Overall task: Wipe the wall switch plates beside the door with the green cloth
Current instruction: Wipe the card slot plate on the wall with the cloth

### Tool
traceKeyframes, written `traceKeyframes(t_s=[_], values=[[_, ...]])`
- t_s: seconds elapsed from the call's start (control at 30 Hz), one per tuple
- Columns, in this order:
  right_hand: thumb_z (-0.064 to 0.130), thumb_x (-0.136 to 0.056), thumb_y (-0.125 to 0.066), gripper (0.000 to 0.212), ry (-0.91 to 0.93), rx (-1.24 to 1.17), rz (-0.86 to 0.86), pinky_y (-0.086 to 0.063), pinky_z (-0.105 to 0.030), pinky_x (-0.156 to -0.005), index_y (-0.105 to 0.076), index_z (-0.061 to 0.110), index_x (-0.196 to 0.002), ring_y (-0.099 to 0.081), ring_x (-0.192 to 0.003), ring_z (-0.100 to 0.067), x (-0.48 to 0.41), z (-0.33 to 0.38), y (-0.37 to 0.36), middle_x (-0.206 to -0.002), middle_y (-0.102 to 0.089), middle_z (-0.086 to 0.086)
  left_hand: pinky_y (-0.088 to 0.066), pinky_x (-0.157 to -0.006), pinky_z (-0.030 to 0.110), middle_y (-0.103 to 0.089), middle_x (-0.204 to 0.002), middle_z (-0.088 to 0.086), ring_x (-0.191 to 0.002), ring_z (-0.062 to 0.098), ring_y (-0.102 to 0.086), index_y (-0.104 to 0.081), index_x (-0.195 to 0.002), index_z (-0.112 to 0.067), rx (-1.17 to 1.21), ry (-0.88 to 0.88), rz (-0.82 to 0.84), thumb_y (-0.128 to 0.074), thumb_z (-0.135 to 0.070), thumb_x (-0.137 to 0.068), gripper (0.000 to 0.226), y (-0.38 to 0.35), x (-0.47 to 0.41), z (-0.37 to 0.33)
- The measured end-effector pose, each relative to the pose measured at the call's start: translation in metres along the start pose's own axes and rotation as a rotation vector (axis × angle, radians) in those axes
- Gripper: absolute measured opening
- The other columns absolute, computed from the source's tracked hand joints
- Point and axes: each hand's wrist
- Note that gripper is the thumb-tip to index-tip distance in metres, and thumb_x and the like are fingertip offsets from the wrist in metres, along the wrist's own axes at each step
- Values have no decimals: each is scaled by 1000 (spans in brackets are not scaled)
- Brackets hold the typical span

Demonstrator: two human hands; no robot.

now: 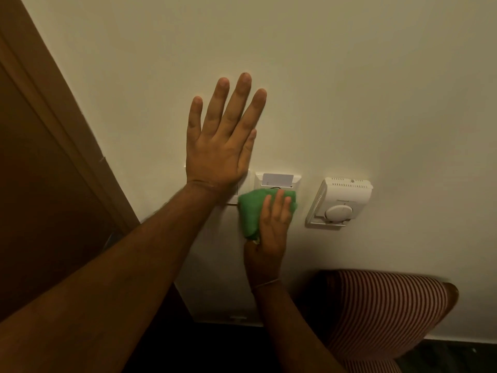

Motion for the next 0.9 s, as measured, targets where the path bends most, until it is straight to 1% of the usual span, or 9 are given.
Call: traceKeyframes(t_s=[0.13,0.2,0.3,0.43,0.5,0.6,0.67,0.8,0.9], values=[[-12,-79,-47,85,106,46,90,-7,-40,-136,-33,7,-161,-10,-167,-21,-2,10,-2,-169,-30,-12,11,-139,48,17,-185,-6,-173,20,16,2,-181,-31,2,8,5,-31,-36,-123,67,-1,1,1],[-19,-79,-50,85,135,67,87,-14,-47,-136,-37,4,-160,-15,-166,-24,-2,-2,7,-171,-27,-14,13,-139,47,19,-185,-6,-172,19,18,2,-181,-31,-11,12,6,-31,-36,-123,67,0,1,0],[-26,-82,-68,92,-34,58,-51,-31,-64,-127,-33,5,-162,-20,-164,-34,-5,-19,20,-176,-20,-5,14,-139,46,23,-184,-7,-171,18,21,4,-180,-31,-31,0,9,-31,-36,-123,68,3,-1,0],[-26,-78,-61,105,-82,10,-84,-28,-64,-128,-20,14,-167,-16,-165,-33,-6,0,10,-178,-13,2,15,-138,46,24,-184,-7,-171,17,22,6,-180,-32,-28,1,19,-28,-37,-123,66,3,-1,0],[-17,-76,-49,105,-25,28,-5,-17,-54,-135,-17,19,-169,-10,-167,-27,-4,10,0,-177,-15,-1,14,-138,46,22,-184,-7,-171,18,21,5,-180,-32,-17,6,17,-29,-36,-123,66,2,0,0],[-8,-78,-47,87,114,96,113,-6,-39,-136,-32,9,-162,-7,-166,-19,-3,15,-1,-170,-28,-11,13,-139,47,20,-185,-6,-172,19,20,4,-181,-31,-11,10,20,-31,-36,-123,68,1,0,0],[-13,-82,-53,80,167,114,105,-12,-42,-136,-39,5,-158,-13,-166,-21,-3,1,9,-169,-30,-12,14,-139,47,21,-185,-6,-172,19,20,4,-181,-31,-18,15,18,-31,-36,-123,68,1,1,0],[-23,-84,-71,94,-81,72,-73,-28,-56,-131,-29,7,-163,-20,-165,-33,-8,-18,25,-176,-18,-3,16,-138,45,26,-183,-7,-170,17,24,8,-180,-32,-34,-2,14,-29,-36,-123,68,4,-1,0],[-24,-79,-76,103,-118,34,-112,-32,-61,-127,-26,8,-164,-20,-164,-34,-11,-3,13,-177,-16,0,16,-138,45,26,-183,-8,-170,17,24,8,-180,-32,-30,5,22,-31,-36,-123,68,5,-1,-1]])
Point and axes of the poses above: each hand's wrist, its own x-axis away from the middle knuckle, its own y-axis out of the back of the hand, z = x × y
